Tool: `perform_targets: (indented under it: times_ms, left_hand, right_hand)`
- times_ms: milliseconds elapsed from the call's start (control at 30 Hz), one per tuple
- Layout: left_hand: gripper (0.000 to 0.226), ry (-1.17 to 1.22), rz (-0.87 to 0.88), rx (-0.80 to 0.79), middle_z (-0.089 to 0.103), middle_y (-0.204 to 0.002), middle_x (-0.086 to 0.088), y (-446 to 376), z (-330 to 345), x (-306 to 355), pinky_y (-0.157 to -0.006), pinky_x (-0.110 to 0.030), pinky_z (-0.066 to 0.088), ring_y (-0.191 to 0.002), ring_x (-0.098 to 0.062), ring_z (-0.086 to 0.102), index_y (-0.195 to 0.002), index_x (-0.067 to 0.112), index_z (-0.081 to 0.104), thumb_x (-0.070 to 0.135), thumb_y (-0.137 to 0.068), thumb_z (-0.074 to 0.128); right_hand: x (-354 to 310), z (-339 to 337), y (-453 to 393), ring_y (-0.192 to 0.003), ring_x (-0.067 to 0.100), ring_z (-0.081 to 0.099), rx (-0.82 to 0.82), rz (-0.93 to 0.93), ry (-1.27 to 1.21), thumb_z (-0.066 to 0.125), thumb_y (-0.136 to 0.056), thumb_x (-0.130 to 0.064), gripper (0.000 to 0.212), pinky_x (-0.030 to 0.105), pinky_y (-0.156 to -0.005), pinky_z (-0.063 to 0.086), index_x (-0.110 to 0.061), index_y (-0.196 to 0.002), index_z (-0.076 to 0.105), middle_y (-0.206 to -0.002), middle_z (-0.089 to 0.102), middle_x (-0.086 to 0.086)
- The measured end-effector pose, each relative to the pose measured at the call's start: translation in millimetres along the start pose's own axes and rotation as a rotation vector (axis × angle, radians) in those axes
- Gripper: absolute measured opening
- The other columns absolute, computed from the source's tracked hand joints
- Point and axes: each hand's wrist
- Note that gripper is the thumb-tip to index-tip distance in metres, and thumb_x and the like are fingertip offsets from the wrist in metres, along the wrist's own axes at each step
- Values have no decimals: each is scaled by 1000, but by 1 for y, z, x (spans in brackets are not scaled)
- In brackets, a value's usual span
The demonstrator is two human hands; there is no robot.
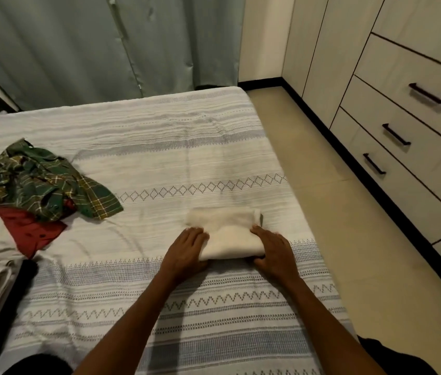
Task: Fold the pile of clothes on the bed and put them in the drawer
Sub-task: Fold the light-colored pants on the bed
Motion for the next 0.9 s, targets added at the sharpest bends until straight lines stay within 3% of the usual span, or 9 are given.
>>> perform_targets:
  times_ms: [200, 300, 400, 467, 533, 600, 700, 800, 900]
  left_hand:
    - [47, 103, -173, 275, 67, -102, 3, -9, -50, 12, -85, -30, 39, -93, -19, 58, -113, 19, 65, 42, -73, 75]
    - [56, 640, -478, 404, 62, -108, 13, 3, -93, 13, -71, -17, 46, -86, 2, 58, -124, 25, 51, 33, -78, 82]
    - [65, 1236, -755, 512, 65, -112, 0, 36, -123, 15, -66, -20, 52, -83, -1, 66, -133, 28, 41, 31, -81, 80]
    - [66, 1463, -880, 511, 64, -122, -6, 72, -138, 6, -58, -23, 53, -99, -14, 69, -140, 29, 37, 28, -85, 74]
    - [76, 1457, -936, 439, 62, -126, -7, 115, -149, -6, -54, -25, 48, -110, -26, 65, -149, 35, 28, 28, -88, 73]
    - [87, 1405, -1034, 433, 59, -130, -9, 159, -157, -24, -69, -33, 49, -110, -23, 63, -154, 38, 20, 28, -86, 75]
    - [84, 1351, -1153, 565, 50, -145, -18, 216, -173, -50, -101, -52, 47, -123, -38, 56, -153, 31, 27, 21, -86, 76]
    - [65, 1396, -1186, 827, 61, -134, -10, 267, -194, -74, -95, -50, 53, -110, -29, 65, -141, 24, 41, 5, -87, 71]
    - [75, 1424, -1241, 1027, 56, -139, -11, 311, -215, -90, -89, -46, 55, -111, -32, 64, -148, 27, 35, 5, -87, 72]
  right_hand:
    - [-29, -18, -20, -101, 10, 59, 110, 190, -410, 71, -71, -45, 59, 28, -84, 54, -25, -125, 57, -113, 61, -5]
    - [-75, -29, -36, -82, -2, 61, 159, 234, -593, 73, -83, -35, 40, 12, -68, 48, -18, -115, 57, -97, 64, -5]
    - [-128, -25, -48, -81, 14, 63, 146, 247, -660, 69, -90, -45, 35, 28, -68, 50, -14, -103, 63, -90, 67, -1]
    - [-158, -7, -54, -84, 21, 66, 27, 320, -676, 67, -88, -56, 43, 37, -71, 51, -14, -99, 66, -91, 70, 2]
    - [-177, 21, -62, -94, 26, 68, -129, 407, -703, 67, -70, -75, 77, 38, -79, 53, -12, -113, 68, -105, 72, 4]
    - [-212, 47, -62, -96, 26, 67, -305, 461, -716, 72, -56, -82, 101, 31, -76, 54, -6, -123, 64, -115, 68, 8]
    - [-279, 63, -49, -90, 18, 65, -582, 345, -694, 73, -84, -57, 53, 23, -69, 51, -13, -113, 65, -109, 70, 9]
    - [-331, 87, -48, -111, 17, 58, -843, 155, -598, 75, -84, -52, 69, 33, -83, 49, -24, -141, 47, -132, 59, -3]
    - [-387, 122, -50, -119, 18, 58, -913, 36, -609, 82, -76, -47, 87, 37, -96, 51, -30, -149, 38, -140, 56, -5]
Point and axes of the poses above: each hand's wrist, its own y-axis away from the middle knuckle, its own z-axis out of the palm, x = y × z
